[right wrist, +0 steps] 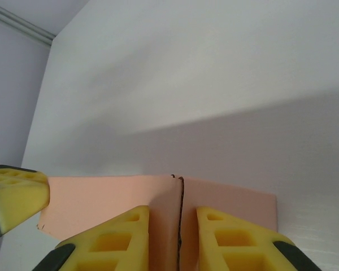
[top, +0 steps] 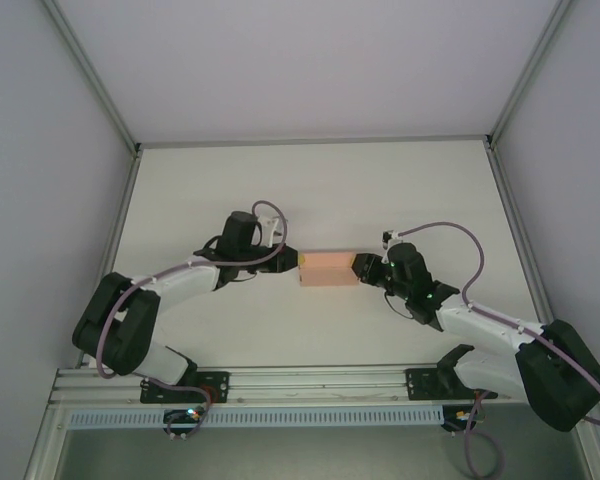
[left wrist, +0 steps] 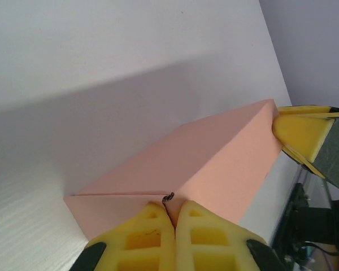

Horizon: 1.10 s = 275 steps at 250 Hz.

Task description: Assemble paper box

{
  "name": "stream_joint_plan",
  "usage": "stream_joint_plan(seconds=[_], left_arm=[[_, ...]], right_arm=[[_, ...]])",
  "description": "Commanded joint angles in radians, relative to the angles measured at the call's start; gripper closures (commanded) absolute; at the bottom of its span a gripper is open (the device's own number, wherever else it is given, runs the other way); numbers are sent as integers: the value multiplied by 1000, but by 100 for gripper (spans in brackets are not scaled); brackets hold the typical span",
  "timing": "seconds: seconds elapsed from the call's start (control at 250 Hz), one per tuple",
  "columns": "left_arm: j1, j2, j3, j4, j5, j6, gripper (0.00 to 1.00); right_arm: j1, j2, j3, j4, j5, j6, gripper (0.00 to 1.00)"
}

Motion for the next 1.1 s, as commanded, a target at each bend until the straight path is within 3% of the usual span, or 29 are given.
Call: stream_joint_plan(seconds=[0.0, 0.128, 0.311, 0.475, 0.579, 0.795, 0.831, 0.91, 0.994, 1.062, 1.094], left_arm=[[-63, 109, -98, -238, -255, 134, 100], [-97, 137, -84, -224, -283, 161, 100], [-155, 150, -46, -237, -432, 237, 100], [-174, 102, -14, -237, -438, 267, 91], [-182, 74, 31, -299, -479, 286, 86], [-183, 20, 109, -338, -494, 287, 58], [-183, 16, 128, -347, -489, 289, 50], [-183, 4, 175, -372, -495, 296, 30], [-175, -1, 233, -410, -509, 294, 18], [-161, -8, 265, -425, -503, 276, 1], [-151, -11, 276, -426, -492, 268, 0]], right_arm=[[-11, 32, -80, -178, -92, 5, 100], [-30, 12, -91, -143, -143, 2, 100], [-44, -42, -70, -183, -170, -23, 100], [-46, -95, -19, -275, -159, -71, 100], [-47, -110, 12, -331, -148, -92, 92], [-50, -96, 84, -372, -149, -126, 75], [-51, -89, 108, -394, -147, -140, 70], [-53, -75, 171, -440, -137, -173, 68], [-57, -56, 235, -490, -106, -201, 56], [-60, -41, 282, -533, -88, -233, 54], [-61, -33, 305, -550, -85, -246, 51]])
